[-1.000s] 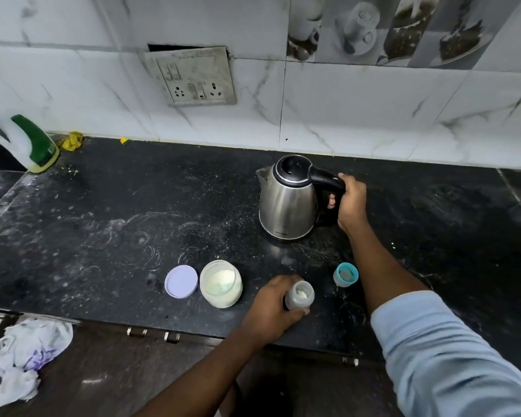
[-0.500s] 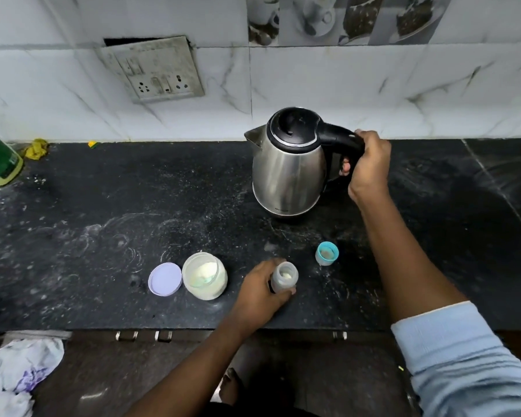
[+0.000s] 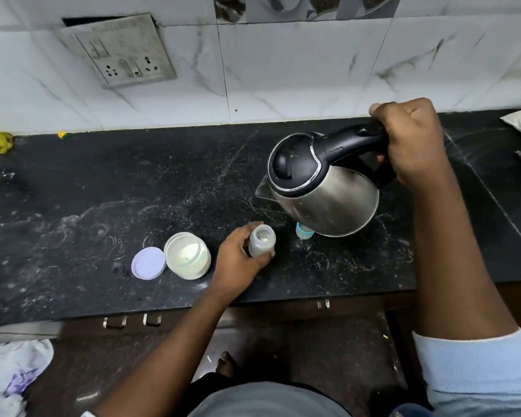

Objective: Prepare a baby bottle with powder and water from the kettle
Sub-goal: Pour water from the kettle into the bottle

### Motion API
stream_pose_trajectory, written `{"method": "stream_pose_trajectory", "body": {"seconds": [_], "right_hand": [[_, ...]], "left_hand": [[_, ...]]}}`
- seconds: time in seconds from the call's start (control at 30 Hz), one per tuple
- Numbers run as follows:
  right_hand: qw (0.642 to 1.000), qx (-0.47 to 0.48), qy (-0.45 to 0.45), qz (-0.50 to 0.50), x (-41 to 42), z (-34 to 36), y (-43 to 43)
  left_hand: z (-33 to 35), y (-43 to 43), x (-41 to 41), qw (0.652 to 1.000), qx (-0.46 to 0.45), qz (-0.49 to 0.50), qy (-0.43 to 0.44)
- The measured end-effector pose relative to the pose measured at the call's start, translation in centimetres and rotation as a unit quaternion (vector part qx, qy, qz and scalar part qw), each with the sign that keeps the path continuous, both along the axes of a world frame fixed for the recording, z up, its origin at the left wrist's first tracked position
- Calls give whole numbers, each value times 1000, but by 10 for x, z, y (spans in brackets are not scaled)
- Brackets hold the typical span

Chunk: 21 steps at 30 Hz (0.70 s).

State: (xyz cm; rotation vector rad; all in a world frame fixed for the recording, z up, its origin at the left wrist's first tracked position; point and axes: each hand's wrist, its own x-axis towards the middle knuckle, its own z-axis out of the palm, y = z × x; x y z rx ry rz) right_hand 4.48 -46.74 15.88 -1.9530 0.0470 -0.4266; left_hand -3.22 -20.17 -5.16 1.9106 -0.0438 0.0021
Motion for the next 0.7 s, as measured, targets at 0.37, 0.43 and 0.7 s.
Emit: {"method": "stream_pose_trajectory", "body": {"seconds": [0.37, 0.43, 0.7], "right_hand": [[978, -204, 8, 54, -17, 16, 14], [972, -228, 4, 62, -17, 18, 17], [959, -265, -4, 98, -22, 25, 28]], "left_hand": [[13, -2, 1, 999, -31, 19, -5], [14, -3, 0, 999, -26, 23, -2], [20, -6, -4, 1000, -10, 28, 10]]}}
